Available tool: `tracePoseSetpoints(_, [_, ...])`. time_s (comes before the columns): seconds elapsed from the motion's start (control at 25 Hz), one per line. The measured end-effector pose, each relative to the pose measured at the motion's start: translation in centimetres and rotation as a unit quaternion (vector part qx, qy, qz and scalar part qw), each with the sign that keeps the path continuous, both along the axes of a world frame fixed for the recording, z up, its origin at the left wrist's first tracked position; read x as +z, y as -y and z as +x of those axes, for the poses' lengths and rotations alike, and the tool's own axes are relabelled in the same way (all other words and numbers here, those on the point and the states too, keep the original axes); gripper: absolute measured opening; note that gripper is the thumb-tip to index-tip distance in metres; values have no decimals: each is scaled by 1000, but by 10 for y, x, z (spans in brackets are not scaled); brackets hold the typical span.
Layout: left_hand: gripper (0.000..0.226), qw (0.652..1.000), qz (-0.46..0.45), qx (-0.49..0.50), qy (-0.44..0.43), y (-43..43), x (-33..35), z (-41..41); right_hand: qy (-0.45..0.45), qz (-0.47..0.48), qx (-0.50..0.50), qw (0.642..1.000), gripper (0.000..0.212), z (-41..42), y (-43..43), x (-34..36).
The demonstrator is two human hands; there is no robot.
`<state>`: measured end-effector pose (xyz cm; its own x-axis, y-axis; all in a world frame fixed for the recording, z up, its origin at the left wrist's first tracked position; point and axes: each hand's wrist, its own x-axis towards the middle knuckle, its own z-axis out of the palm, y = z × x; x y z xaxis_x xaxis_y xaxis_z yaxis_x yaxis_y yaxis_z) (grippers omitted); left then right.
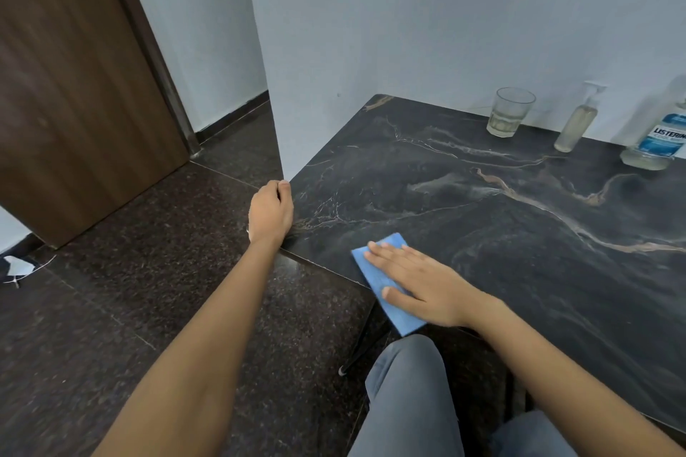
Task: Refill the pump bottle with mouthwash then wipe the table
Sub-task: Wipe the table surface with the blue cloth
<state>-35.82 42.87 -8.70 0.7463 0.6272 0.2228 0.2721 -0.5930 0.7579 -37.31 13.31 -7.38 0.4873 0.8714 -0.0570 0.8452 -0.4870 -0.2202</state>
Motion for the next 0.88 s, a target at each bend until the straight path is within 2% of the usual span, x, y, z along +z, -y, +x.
tracePoseSetpoints(0.08, [44,1000,-16,-17,-4,-1,2,-1,-5,-1,-48,999,66,7,46,0])
tracePoseSetpoints(0.16, [45,999,-41,-31,12,-4,5,-3,2,19,-150,989,74,20,93,-1])
tracePoseSetpoints(0.24, [41,996,-74,-33,47,-3,7,-5,-4,14,-281,960,68,29,123,0])
tracePoseSetpoints(0.32, [37,991,-107,-25,82,-1,8,-7,-3,-34,-328,944,64,27,116,-1])
tracePoseSetpoints(0.36, [36,988,-123,-21,93,0,8,-7,5,-45,-310,950,70,23,99,-1])
tracePoseSetpoints(0.48, [35,978,-177,-9,108,2,10,-5,20,-22,-162,986,89,9,21,-5])
tracePoseSetpoints(0.56, [33,971,-210,-1,117,-1,11,-4,24,-6,-77,997,84,6,-43,-5])
tracePoseSetpoints(0.64, [32,967,-217,8,135,-2,9,-4,30,2,-22,999,66,9,-103,-6])
tracePoseSetpoints(0.72, [33,966,-212,15,147,-3,7,-3,17,8,4,1000,55,18,-151,-8])
tracePoseSetpoints(0.8, [33,972,-190,15,139,-6,3,-2,4,11,16,1000,53,33,-183,-8])
tracePoseSetpoints(0.88, [39,986,-127,-10,109,-10,-3,3,-6,9,5,1000,54,59,-201,-9])
